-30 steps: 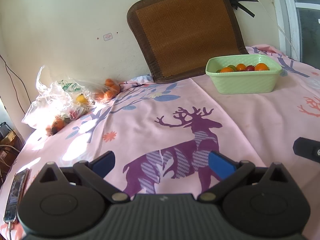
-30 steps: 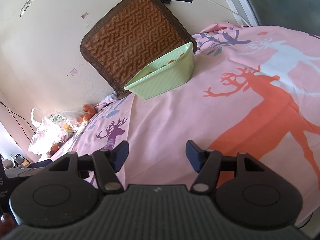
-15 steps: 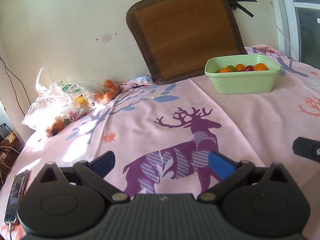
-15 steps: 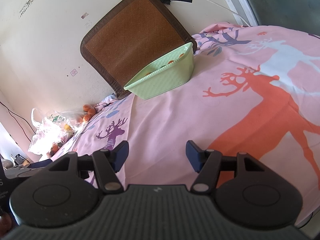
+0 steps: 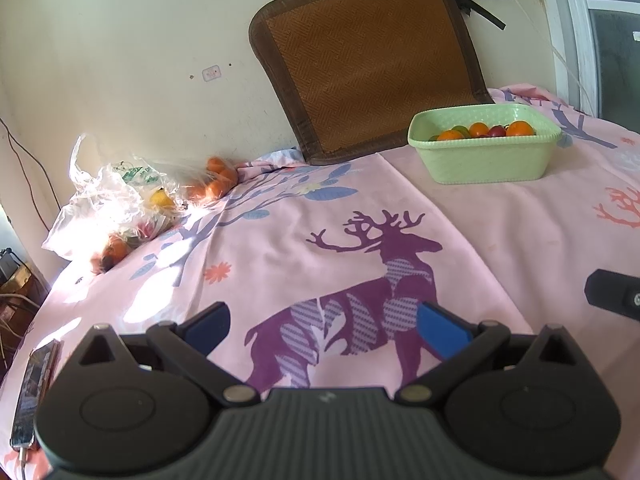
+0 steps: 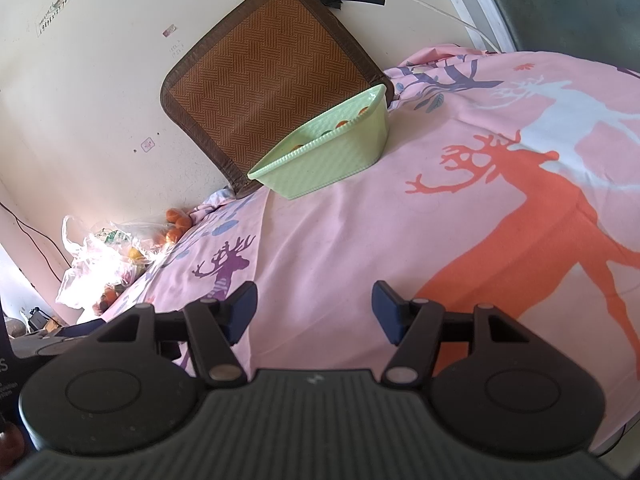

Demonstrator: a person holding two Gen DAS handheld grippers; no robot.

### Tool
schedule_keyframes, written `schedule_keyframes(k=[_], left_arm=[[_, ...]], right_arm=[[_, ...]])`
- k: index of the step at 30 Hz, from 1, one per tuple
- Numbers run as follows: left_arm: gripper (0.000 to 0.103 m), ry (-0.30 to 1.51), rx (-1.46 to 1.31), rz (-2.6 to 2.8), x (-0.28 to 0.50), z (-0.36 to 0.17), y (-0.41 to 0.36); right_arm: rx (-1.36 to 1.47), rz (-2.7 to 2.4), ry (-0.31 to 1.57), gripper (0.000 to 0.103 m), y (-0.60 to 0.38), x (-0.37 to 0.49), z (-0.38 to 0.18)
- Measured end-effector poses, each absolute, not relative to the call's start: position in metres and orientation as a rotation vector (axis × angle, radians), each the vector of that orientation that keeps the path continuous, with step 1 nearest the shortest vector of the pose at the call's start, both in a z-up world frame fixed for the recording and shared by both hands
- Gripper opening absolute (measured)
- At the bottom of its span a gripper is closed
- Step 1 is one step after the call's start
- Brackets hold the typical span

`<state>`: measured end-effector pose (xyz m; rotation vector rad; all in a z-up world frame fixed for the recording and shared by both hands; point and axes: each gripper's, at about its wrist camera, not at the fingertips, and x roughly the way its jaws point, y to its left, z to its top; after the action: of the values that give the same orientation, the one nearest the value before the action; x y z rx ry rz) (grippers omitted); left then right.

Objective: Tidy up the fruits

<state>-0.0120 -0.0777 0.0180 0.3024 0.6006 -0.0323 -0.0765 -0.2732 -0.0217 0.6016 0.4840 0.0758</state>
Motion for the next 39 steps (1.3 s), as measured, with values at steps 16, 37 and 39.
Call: schedule_keyframes(k=[16,37,39], left_arm=[[0.103,0.607,0.313,-0.037,-0.0115,0.0173,-0.0806],[0.103,0.622,0.331,-0.057,-0.0142,0.0151,-0.0852],[0.103,0.624,0.33,-0.061,-0.0145,0.0153,-0.0858]], right_arm=[[0.603,0.075,0.483,0.067,-0.2725,-0.0763,-0.0216],[0.588,0.068,0.471,0.07,-0.2711,-0.0777,-0.0203],[0.585,0.068,0.468,0.07,-0.2717,-0.0778,-0.02]])
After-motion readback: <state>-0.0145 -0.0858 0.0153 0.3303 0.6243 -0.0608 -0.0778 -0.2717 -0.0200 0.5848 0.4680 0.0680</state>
